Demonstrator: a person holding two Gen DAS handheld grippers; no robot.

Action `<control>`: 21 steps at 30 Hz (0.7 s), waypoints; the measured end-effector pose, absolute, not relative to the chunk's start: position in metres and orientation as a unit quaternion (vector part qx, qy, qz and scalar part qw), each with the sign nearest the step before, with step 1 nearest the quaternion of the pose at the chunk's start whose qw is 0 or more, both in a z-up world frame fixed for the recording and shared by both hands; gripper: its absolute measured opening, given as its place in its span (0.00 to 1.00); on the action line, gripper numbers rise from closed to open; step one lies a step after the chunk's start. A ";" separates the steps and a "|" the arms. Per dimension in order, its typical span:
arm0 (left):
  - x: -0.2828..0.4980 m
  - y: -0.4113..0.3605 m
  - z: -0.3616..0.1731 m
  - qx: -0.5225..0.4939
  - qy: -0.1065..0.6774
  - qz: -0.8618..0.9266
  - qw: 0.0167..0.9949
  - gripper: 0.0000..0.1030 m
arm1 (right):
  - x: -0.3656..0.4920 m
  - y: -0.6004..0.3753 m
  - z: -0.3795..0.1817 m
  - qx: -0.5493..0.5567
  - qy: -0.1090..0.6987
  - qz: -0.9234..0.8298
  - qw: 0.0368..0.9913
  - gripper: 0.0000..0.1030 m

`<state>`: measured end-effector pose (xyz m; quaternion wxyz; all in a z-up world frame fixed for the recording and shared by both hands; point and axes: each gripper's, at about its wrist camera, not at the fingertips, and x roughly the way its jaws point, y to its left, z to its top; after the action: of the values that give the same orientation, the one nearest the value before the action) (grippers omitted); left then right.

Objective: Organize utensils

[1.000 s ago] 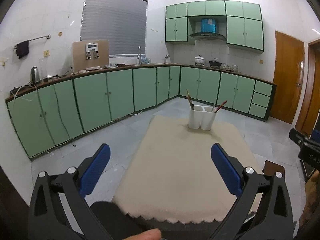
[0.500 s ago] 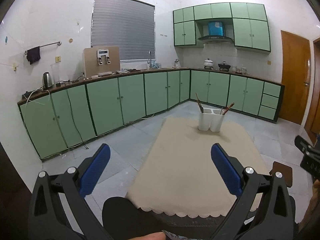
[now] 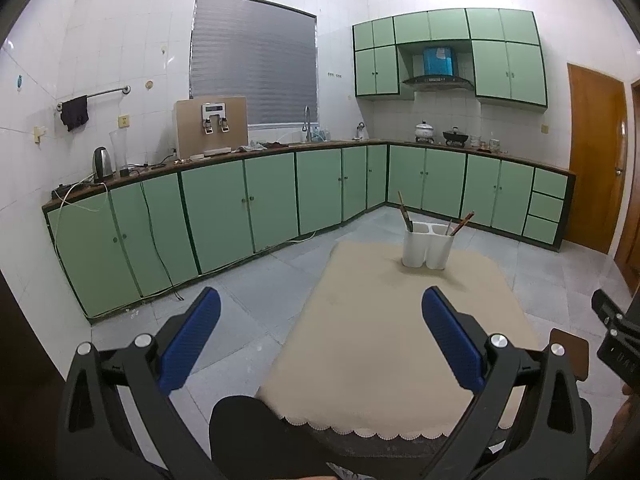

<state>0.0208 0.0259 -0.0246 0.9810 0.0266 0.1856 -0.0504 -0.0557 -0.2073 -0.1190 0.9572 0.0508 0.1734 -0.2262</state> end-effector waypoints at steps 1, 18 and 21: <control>0.020 0.026 -0.024 0.025 0.184 -0.050 0.981 0.95 | -0.056 -0.208 -0.120 0.052 0.175 -0.226 0.957 0.94; 0.023 0.029 -0.024 0.021 0.189 -0.052 0.980 0.95 | -0.069 -0.214 -0.113 0.063 0.148 -0.238 0.958 0.94; 0.023 0.030 -0.024 0.021 0.190 -0.054 0.980 0.95 | -0.069 -0.213 -0.113 0.063 0.146 -0.239 0.958 0.94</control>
<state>0.0235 0.0295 -0.0243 0.9801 0.0206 0.1901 -0.0538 -0.0690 -0.2134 -0.1126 0.9578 0.0628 0.1461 -0.2394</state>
